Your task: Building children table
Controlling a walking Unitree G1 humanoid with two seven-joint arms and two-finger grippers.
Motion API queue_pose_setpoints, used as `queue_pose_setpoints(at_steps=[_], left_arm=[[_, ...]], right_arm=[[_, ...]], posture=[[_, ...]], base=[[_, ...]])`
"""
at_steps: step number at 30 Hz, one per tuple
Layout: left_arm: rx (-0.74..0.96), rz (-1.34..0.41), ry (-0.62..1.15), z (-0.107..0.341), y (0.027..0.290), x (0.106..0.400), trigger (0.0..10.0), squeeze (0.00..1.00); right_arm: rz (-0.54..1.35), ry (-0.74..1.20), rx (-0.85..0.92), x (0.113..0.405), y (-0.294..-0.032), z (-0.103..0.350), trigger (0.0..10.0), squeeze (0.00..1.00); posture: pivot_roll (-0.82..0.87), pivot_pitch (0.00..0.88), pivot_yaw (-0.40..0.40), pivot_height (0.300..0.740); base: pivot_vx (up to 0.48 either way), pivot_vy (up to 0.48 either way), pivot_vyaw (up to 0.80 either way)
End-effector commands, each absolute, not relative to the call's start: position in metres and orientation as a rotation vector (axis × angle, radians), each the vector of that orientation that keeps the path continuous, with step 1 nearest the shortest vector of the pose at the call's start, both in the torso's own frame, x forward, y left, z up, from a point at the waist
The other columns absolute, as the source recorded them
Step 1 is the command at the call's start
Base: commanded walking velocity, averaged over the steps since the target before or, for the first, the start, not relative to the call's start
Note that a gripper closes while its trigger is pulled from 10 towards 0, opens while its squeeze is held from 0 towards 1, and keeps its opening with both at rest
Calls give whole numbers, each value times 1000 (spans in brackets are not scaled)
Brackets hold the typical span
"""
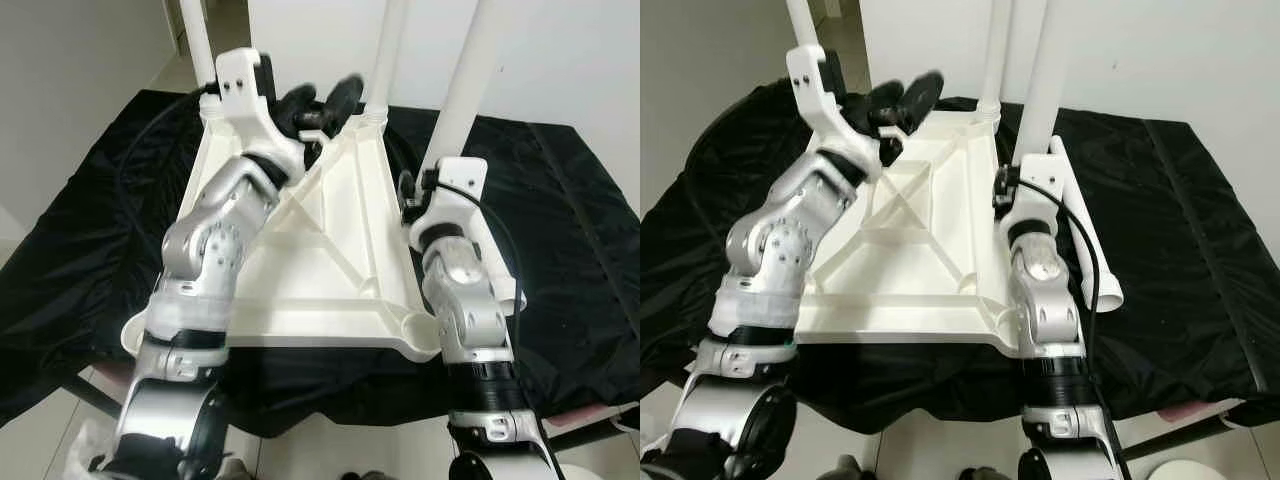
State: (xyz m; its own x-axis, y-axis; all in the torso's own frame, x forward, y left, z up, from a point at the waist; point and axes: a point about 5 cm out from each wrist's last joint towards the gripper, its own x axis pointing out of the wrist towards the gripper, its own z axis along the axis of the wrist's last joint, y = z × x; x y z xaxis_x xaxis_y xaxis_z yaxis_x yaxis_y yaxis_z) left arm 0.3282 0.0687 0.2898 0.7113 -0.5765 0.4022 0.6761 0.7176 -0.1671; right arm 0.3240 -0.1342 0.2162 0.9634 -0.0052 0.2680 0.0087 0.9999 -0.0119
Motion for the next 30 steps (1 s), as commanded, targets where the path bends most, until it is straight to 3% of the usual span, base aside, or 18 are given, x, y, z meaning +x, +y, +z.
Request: queue_pose_setpoints(at_steps=[1,15,16,20,30], left_arm=[[-206,-771,-322,278,58,319,10000,0],[60,-1069,-263,228,52,279,10000,0],[147,-1111,-237,215,54,275,10000,0],[336,-1086,-133,185,58,280,10000,0],[472,-1085,-99,169,60,275,10000,0]], right_arm=[[29,-349,-28,316,-132,224,10000,0],[37,-362,-18,300,-141,213,10000,0],[37,-365,-20,299,-142,212,10000,0],[55,-398,-12,297,-142,215,10000,0],[68,-412,-15,294,-139,215,10000,0]], posture=[[-32,60,-34,740],[-35,68,-34,740],[-32,75,-32,740],[-29,83,-25,740],[-27,89,-14,740]], base=[[0,0,0],[0,0,0],[0,0,0],[0,0,0],[0,0,0]])
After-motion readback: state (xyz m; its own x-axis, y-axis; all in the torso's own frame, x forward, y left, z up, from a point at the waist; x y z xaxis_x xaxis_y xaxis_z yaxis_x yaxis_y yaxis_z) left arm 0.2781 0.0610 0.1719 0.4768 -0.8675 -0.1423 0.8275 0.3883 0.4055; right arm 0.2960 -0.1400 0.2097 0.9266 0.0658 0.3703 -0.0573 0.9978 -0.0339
